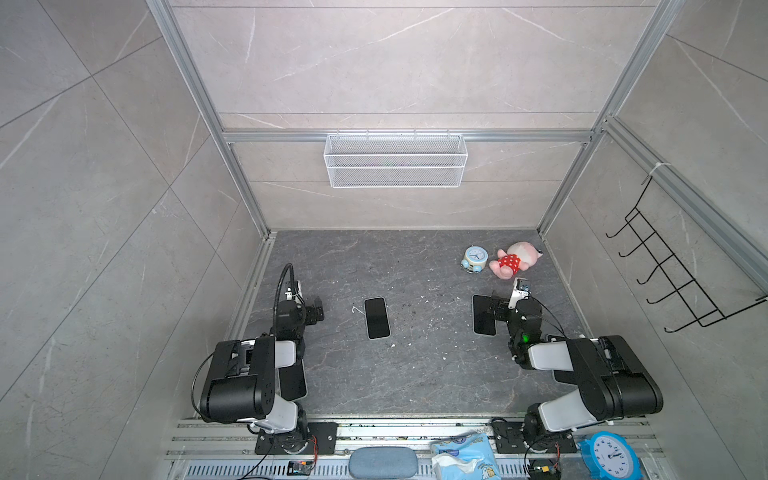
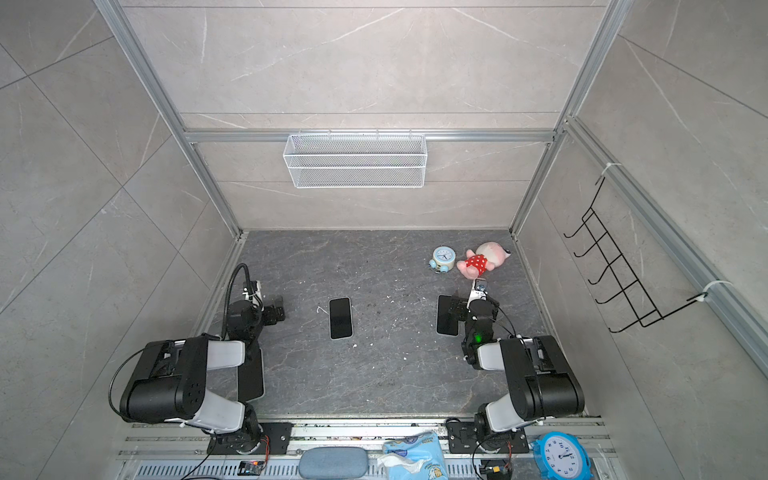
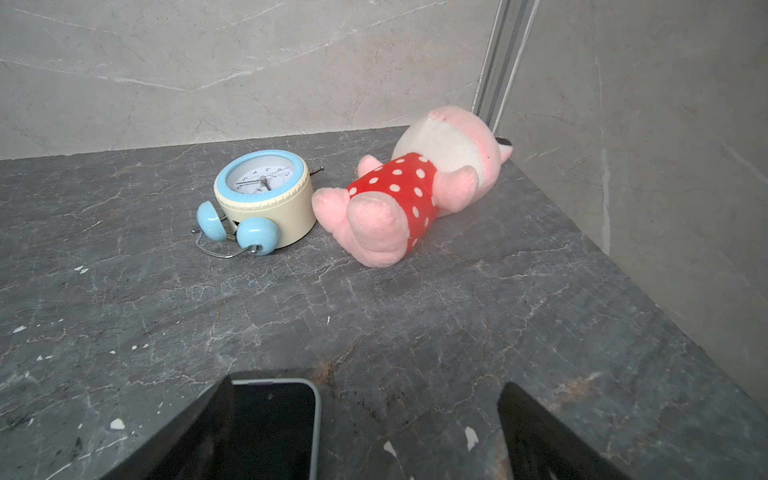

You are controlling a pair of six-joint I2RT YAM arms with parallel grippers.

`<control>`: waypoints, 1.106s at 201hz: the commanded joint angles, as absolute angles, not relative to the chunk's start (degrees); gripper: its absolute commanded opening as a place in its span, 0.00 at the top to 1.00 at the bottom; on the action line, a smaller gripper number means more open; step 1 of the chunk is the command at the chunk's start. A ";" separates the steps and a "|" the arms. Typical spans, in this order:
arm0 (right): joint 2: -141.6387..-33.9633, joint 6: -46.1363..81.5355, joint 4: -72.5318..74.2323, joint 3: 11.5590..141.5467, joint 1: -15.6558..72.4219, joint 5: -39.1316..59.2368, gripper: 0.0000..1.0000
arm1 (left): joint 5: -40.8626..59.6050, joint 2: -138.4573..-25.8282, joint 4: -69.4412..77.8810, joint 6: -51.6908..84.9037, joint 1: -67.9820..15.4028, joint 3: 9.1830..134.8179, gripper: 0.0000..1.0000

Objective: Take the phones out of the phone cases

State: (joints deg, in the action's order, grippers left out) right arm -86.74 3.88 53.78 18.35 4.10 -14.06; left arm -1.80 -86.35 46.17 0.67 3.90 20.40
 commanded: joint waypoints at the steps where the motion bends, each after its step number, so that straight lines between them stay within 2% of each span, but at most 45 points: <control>1: -86.48 4.55 53.53 18.98 4.00 -13.88 0.00 | -0.88 -85.87 47.39 0.99 4.16 21.16 0.00; 40: -86.13 4.54 53.87 19.25 4.09 -14.88 0.00 | -0.79 -86.05 46.93 0.90 4.21 21.42 0.00; 57: -82.63 4.19 45.82 21.86 4.76 -16.02 0.00 | -1.16 -85.84 47.50 0.51 4.00 21.16 0.00; 64: -80.24 4.05 37.52 24.48 6.44 -18.91 0.00 | -0.31 -84.99 46.70 0.05 3.84 21.68 0.02; 76: -76.84 6.79 22.60 29.89 8.04 -20.34 0.00 | -0.75 -81.84 40.35 -1.02 2.79 23.53 0.10; 88: -74.69 9.27 13.63 32.86 9.30 -21.18 0.00 | -7.64 -77.08 30.94 -0.09 -0.23 26.44 0.11; 107: -69.37 12.74 1.85 35.69 12.15 -21.40 0.00 | -11.57 -70.39 12.51 7.74 -2.88 32.49 0.06; 133: -60.84 19.02 -15.76 41.29 16.13 -17.60 0.00 | -14.55 -60.41 -3.35 13.38 -10.02 36.68 0.00; 166: -52.52 24.77 -33.61 49.56 21.52 -10.19 0.00 | -8.10 -50.99 -18.93 23.52 -19.25 42.38 0.00; 201: -47.82 28.71 -49.73 57.38 24.94 -10.90 0.00 | -6.27 -44.00 -28.60 31.94 -28.58 45.70 0.00; 222: -46.21 29.81 -54.49 58.52 25.16 -9.71 0.00 | -6.06 -42.81 -31.32 34.96 -33.04 45.35 0.00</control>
